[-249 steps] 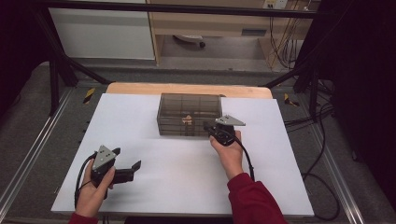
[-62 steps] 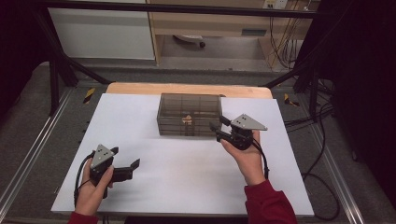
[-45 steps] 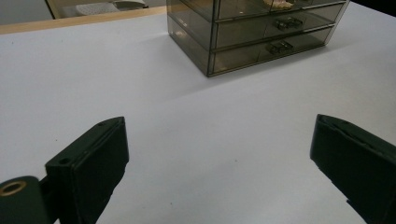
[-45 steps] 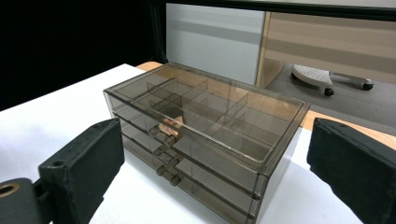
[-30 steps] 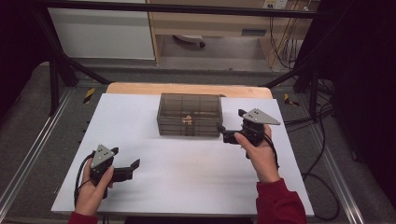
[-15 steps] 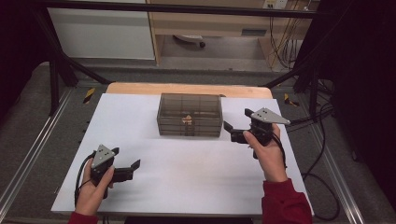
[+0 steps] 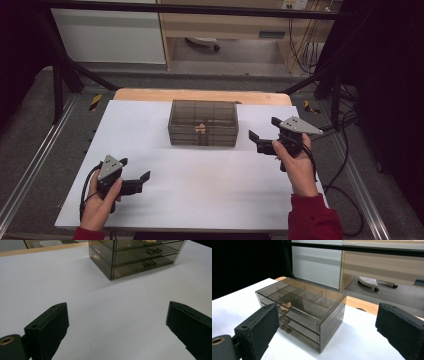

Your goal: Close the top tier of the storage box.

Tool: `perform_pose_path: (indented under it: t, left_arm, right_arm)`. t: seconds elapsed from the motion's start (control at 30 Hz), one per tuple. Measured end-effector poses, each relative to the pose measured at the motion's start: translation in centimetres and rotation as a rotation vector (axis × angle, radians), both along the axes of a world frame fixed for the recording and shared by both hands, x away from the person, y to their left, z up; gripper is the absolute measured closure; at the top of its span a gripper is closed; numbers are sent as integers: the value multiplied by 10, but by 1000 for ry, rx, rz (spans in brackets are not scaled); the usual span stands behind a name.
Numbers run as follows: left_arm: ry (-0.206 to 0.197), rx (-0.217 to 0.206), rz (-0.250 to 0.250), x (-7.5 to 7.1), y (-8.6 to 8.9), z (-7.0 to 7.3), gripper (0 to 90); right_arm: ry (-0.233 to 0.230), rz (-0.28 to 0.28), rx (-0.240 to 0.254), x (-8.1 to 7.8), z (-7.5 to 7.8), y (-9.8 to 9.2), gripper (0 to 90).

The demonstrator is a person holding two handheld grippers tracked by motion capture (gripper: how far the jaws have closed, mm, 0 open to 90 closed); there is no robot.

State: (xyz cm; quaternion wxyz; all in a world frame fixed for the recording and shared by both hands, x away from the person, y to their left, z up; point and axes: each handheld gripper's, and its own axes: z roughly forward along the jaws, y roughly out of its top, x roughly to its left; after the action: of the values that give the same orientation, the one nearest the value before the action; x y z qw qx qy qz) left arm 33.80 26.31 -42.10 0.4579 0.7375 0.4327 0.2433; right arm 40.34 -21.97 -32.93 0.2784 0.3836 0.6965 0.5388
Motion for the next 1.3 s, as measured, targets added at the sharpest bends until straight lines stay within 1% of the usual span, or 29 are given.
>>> perform_pose_path:
  t: [0.2, 0.37, 0.7, 1.13, 1.3]
  left_arm:
    - [-2, -1, -1, 0, 0, 0, 48]
    - [-1, -3, -4, 0, 0, 0, 48]
    - [-1, -5, -10, 0, 0, 0, 48]
    - [-2, -3, -16, -1, 1, 1, 48]
    - [0, 0, -15, 0, 1, 0, 49]
  right_arm:
    - [3, -10, -8, -3, 2, -5, 51]
    - [7, -29, -4, -6, 1, -13, 52]
    - [10, -46, -2, -11, -1, -24, 47]
    - [13, -51, 7, -16, -2, -30, 35]
    - [12, -52, 3, -18, -2, -31, 33]
